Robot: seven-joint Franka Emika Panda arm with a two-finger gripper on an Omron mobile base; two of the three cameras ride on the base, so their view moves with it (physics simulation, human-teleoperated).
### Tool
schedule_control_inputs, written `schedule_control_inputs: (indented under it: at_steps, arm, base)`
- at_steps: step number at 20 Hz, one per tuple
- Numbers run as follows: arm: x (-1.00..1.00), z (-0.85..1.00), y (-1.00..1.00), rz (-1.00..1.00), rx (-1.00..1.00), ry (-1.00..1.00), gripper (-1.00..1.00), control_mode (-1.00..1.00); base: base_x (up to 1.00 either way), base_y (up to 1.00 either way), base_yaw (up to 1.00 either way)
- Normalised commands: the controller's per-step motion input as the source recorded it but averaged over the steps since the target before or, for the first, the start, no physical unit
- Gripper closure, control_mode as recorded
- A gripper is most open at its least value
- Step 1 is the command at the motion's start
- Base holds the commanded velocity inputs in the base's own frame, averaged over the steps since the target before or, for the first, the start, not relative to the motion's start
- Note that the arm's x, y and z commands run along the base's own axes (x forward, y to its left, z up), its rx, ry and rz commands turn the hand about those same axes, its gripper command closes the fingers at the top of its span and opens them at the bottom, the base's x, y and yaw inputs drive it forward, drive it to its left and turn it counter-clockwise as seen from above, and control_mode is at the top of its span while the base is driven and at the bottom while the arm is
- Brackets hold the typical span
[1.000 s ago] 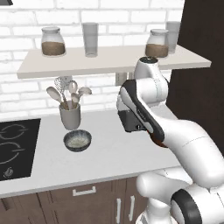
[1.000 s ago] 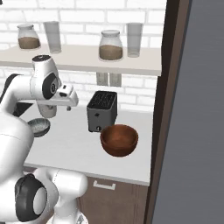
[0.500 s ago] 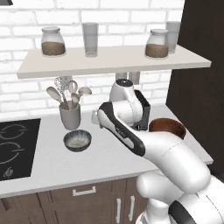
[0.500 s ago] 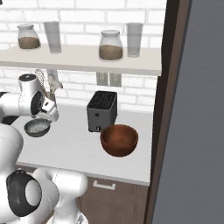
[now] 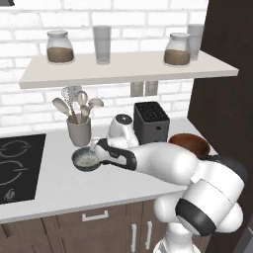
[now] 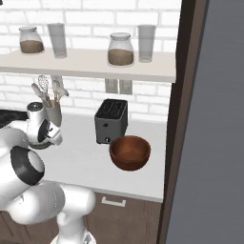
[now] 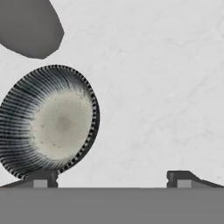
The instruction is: Pick up the bowls on the counter and stack them on top of one another in the open cabinet. Place the smaller bowl on top of the larger bowl.
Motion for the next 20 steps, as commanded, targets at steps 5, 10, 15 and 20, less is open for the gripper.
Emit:
schedule_control_inputs:
  at_steps: [5, 10, 15, 20]
  arm:
    - [0.25, -0.26, 0.13, -0.02, 0.0, 0.1, -1.0, -1.0]
    - [0.16, -0.09, 0.0, 0.0, 0.0, 0.01, -1.0, -1.0]
    - [0.19, -0.17, 0.05, 0.0, -0.01, 0.0, -1.0, -1.0]
    - [0.2, -0.23, 0.22, 0.0, -0.04, 0.0, -1.0, -1.0]
  base:
    - [0.0, 0.0, 0.0]
    - [0.0, 0.0, 0.0]
    - [0.0, 0.0, 0.0]
    - [0.0, 0.0, 0.0]
